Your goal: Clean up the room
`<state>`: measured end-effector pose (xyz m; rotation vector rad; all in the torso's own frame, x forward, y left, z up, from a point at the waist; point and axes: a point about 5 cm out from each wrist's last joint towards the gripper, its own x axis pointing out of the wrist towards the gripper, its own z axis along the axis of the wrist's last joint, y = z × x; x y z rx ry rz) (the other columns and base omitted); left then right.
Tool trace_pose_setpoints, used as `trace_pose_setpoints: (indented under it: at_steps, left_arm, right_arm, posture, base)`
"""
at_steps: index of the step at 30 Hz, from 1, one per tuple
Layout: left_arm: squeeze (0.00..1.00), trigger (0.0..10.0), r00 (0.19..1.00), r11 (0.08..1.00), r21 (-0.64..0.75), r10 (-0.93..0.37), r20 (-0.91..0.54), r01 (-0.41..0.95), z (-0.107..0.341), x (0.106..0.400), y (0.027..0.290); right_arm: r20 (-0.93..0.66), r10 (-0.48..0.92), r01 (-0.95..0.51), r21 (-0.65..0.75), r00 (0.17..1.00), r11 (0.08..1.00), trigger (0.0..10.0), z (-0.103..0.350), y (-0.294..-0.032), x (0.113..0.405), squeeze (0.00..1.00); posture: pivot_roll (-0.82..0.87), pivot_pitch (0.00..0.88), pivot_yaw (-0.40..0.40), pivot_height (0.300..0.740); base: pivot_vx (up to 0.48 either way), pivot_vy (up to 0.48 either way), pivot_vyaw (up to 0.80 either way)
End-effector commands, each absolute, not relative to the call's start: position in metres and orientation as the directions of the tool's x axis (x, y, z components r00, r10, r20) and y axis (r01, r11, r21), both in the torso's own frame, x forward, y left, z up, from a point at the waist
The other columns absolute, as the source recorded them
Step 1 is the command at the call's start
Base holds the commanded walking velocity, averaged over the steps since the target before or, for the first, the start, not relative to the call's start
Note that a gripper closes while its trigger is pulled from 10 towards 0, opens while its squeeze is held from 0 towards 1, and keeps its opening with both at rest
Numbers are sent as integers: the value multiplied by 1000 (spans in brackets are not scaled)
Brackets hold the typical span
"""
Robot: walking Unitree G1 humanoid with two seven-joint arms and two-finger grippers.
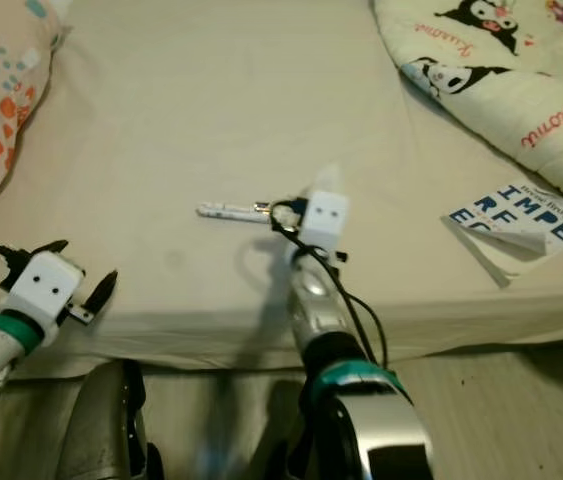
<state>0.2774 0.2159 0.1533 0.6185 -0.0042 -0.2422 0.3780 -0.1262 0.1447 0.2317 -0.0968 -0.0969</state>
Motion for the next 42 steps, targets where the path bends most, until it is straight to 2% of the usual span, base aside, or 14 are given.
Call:
trace_pose_setpoints:
  at_steps: [1,2,4,5,6,12,15,16,17,20,26,29,32,42]
  left_arm:
    - [180,10000,952,775,559,-286,-105,294,146,278,212]
    - [0,10000,951,777,558,-295,-86,292,149,285,214]
    - [0,10000,951,778,559,-299,-72,287,151,290,215]
    - [0,10000,951,776,565,-304,-55,281,154,300,215]
    - [0,10000,949,769,578,-314,-30,273,159,317,213]
    - [0,10000,944,749,606,-330,-12,269,165,338,209]
    - [0,10000,906,573,750,-415,-83,331,168,364,188]
    - [0,10000,906,573,750,-415,-83,331,168,364,188]
    - [0,10000,888,504,788,-445,-113,353,167,367,181]
    - [0,10000,861,417,830,-490,-138,370,168,373,171]
    - [0,10000,844,447,793,-514,-150,414,173,383,161]
    - [0,10000,846,409,811,-501,-184,419,173,388,159]
    - [0,10000,886,307,890,-423,-190,338,174,393,166]
    - [0,10000,928,143,962,-329,-175,232,171,396,180]
  right_arm:
    - [151,-70,25,285,986,958,0,148,-131,370,0]
    - [185,-77,16,312,980,950,8667,150,-140,362,0]
    - [208,-80,6,330,975,944,8667,152,-146,356,0]
    - [238,-92,5,345,967,939,10000,157,-155,349,0]
    - [274,-120,16,354,954,935,10000,165,-166,341,0]
    - [304,-134,23,342,943,939,10000,172,-174,335,0]
    - [339,-121,8,317,933,948,10000,183,-175,325,0]
    - [339,-121,8,317,933,948,10000,183,-175,325,0]
    - [354,-104,-9,304,930,953,10000,188,-174,322,0]
    - [377,-57,-58,286,925,956,10000,203,-170,312,0]
    - [395,-44,-70,270,918,960,10000,219,-171,299,0]
    - [383,-56,-51,261,922,964,10000,221,-176,290,0]
    - [368,-67,-31,254,927,967,10000,224,-180,282,0]
    - [356,-73,-13,233,931,972,10000,242,-184,263,0]
  posture:
    - [176,144,-20,460]
    - [143,140,-14,460]
    - [135,139,-13,460]
    - [97,141,-3,460]
    - [56,146,6,460]
    - [9,153,16,460]
    - [-65,190,27,460]
    - [-65,190,27,460]
    - [-89,204,28,460]
    - [-133,237,31,460]
    - [-194,275,34,460]
    - [-219,298,34,460]
    - [-250,326,31,460]
    - [-308,398,13,460]
  base:
    - [0,0,0]
    - [0,0,0]
    - [0,0,0]
    - [0,0,0]
    - [0,0,0]
    - [0,0,0]
    - [0,0,0]
    - [0,0,0]
    - [0,0,0]
    - [0,0,0]
    - [0,0,0]
    - [0,0,0]
    - [0,0,0]
    - [0,0,0]
